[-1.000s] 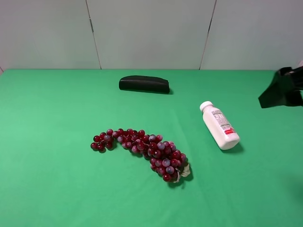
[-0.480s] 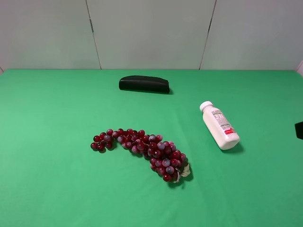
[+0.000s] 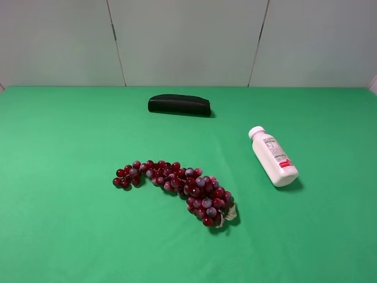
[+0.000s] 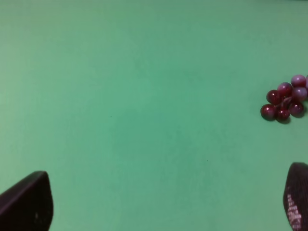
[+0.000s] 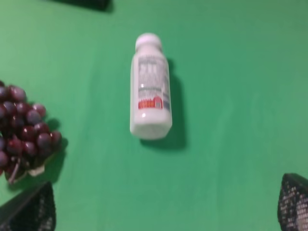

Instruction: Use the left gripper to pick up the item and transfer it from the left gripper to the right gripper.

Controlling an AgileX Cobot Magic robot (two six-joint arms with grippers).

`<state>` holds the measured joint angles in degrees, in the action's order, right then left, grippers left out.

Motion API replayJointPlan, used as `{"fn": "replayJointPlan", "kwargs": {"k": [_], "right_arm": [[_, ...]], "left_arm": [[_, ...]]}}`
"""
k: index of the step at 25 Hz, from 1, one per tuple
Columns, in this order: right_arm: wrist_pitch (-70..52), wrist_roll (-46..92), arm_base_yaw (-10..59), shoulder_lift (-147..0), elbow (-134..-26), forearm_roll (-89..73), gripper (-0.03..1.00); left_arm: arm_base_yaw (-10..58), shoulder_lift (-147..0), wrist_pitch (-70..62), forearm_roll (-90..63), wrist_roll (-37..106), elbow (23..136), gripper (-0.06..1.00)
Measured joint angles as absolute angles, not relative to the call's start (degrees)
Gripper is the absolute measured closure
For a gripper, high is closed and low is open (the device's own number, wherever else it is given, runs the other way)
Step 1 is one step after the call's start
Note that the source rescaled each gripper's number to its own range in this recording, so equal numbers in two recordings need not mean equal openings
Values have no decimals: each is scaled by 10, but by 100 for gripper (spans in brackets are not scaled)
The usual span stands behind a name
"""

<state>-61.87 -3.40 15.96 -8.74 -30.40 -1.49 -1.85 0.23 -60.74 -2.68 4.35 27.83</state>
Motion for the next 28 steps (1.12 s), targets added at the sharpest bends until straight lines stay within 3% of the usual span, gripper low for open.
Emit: {"fn": "replayJointPlan", "kwargs": {"k": [8,28], "right_arm": [[-611,-35,160,-15,-298,21,-3],[-591,-36,143,-13,-281,23,-3]], "left_arm": [[-18,2,-607,-27,44,278,6],[-18,2,-607,-27,44,278,6]]}}
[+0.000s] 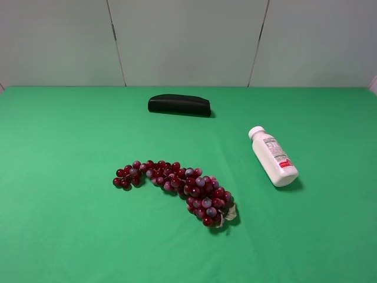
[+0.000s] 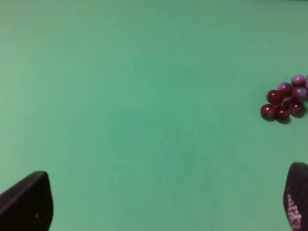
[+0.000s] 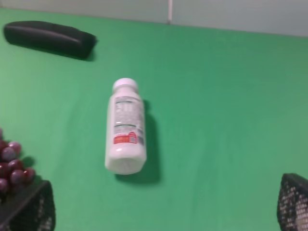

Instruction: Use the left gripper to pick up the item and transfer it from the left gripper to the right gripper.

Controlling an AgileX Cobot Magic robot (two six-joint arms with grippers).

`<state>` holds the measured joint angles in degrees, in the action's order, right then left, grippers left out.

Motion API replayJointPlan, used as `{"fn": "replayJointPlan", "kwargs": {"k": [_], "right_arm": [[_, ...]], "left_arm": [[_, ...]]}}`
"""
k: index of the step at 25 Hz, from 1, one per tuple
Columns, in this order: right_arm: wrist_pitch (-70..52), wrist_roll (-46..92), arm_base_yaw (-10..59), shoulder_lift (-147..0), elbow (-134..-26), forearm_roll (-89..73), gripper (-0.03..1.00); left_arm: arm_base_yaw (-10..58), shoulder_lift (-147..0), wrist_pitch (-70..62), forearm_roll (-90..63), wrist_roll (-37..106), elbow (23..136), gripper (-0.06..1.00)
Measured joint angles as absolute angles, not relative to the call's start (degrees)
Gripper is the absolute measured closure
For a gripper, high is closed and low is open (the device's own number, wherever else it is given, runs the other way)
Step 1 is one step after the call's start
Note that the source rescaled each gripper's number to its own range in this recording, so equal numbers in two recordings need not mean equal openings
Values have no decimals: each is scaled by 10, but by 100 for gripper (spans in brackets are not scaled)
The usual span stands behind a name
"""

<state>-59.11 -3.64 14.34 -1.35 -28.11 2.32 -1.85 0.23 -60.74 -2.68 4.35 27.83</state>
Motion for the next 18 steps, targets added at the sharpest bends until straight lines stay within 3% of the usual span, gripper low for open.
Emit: {"fn": "replayJointPlan", "kwargs": {"k": [9,18], "right_arm": [[-589,-36,-7,3,-280,24,-3],[-589,-36,-25,3,-280,24,-3]], "left_arm": [[-18,2,-607,-27,44,278,6],[-18,2,-607,-27,44,278,6]]}}
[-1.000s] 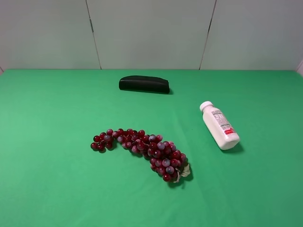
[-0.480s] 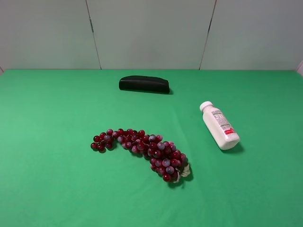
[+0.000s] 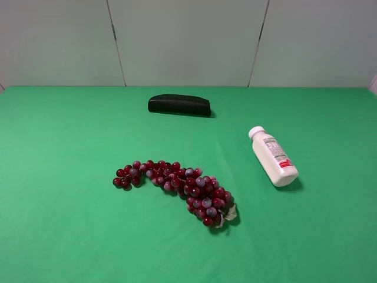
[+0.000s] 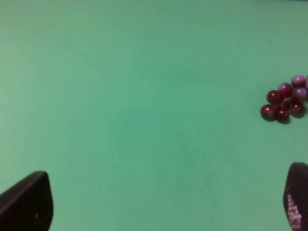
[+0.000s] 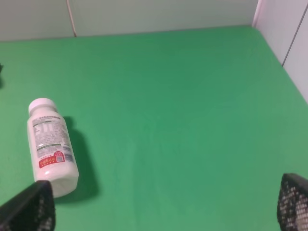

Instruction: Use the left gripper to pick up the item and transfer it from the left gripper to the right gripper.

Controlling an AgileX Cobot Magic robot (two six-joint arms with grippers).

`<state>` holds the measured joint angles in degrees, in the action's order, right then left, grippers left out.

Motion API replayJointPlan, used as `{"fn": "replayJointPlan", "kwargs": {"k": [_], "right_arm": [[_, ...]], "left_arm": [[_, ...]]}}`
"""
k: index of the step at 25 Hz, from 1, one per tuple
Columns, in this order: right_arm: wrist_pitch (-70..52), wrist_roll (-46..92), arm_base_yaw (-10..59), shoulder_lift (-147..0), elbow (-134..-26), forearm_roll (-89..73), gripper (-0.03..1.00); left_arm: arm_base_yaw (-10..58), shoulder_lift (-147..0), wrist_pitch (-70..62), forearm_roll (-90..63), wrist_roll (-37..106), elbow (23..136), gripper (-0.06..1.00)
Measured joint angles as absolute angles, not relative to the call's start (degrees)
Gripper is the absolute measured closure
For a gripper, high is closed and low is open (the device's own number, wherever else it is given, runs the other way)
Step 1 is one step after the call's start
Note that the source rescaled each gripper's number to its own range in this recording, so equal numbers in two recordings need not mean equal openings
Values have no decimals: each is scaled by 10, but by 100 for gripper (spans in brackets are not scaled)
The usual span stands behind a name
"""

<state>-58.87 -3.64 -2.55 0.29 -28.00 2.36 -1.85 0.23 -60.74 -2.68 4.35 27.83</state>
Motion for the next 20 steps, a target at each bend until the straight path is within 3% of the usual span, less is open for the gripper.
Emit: {"fn": "replayJointPlan", "kwargs": {"k": [20], "right_arm": [[-589,-36,-25,3,-280,24,-3]], "left_arm": [[-18,2,-607,-27,44,278,6]]}}
